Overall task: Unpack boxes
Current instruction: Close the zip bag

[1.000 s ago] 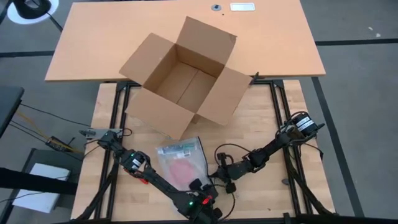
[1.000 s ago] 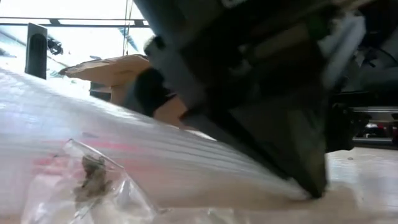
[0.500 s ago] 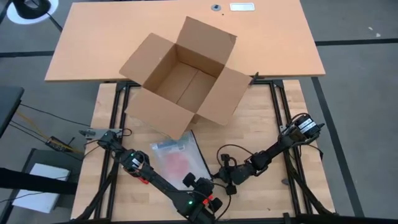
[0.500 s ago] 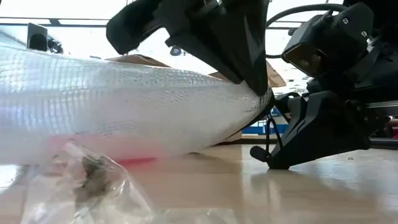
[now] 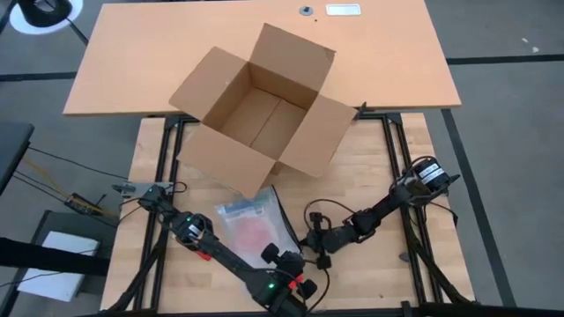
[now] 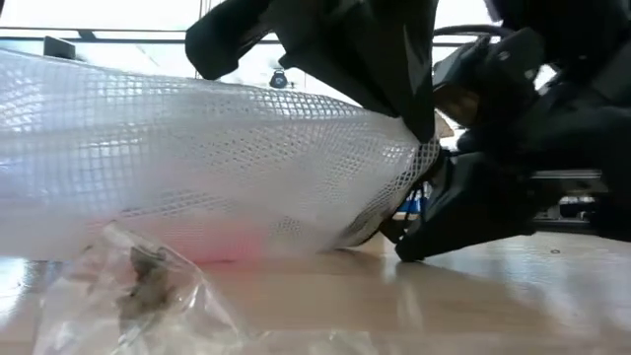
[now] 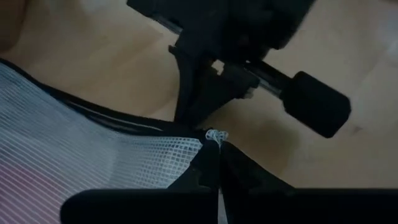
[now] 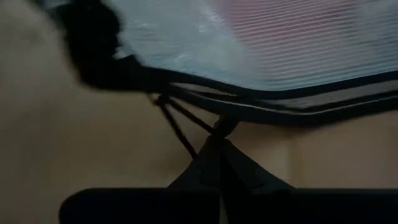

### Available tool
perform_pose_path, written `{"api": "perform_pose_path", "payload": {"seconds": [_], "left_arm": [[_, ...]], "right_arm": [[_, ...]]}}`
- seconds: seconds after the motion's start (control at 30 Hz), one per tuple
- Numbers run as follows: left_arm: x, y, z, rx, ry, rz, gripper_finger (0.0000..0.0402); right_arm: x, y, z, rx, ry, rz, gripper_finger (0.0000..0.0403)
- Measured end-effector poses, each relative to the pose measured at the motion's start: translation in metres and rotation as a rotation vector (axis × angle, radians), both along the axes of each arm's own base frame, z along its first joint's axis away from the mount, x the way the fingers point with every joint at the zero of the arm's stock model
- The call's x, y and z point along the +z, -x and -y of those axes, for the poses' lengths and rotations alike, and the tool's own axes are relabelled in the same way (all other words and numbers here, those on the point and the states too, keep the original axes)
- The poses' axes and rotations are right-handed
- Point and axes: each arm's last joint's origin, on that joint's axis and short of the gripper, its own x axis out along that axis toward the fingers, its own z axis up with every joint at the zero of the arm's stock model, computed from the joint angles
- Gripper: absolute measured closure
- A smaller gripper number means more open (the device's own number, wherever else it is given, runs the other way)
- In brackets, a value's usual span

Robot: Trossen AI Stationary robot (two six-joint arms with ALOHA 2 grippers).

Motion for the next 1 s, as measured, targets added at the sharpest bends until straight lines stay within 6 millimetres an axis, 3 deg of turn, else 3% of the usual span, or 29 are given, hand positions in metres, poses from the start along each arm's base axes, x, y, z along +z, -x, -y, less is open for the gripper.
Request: {"api": "perform_pose_path", "payload": {"seconds": [0.27, 0.47, 0.67, 0.77, 0.93, 1.0], "left_arm": [[-0.001, -0.002, -0.007, -0.024, -0.091, -0.046, 0.0396], [0.001, -0.017, -0.014, -0.096, -0.127, -0.064, 0.0396], [0.005, -0.027, -0.026, -0.172, -0.074, -0.137, 0.0396], [0.02, -0.025, -0.03, -0.188, -0.03, -0.136, 0.0395], [0.082, -0.009, -0.04, -0.227, 0.089, -0.064, 0.0395], [0.092, -0.011, -0.04, -0.233, 0.095, -0.022, 0.0395]], "right_arm": [[-0.005, 0.006, 0.009, -0.035, -0.011, 0.029, 0.0403], [-0.005, 0.006, 0.009, 0.019, -0.029, 0.023, 0.0403], [0.012, 0.008, 0.005, 0.12, -0.067, 0.072, 0.0403], [0.028, 0.011, 0.005, 0.135, -0.079, 0.08, 0.0403], [0.064, 0.016, 0.006, 0.169, -0.06, 0.146, 0.0403], [0.075, 0.019, 0.009, 0.169, -0.016, 0.161, 0.0403]]}}
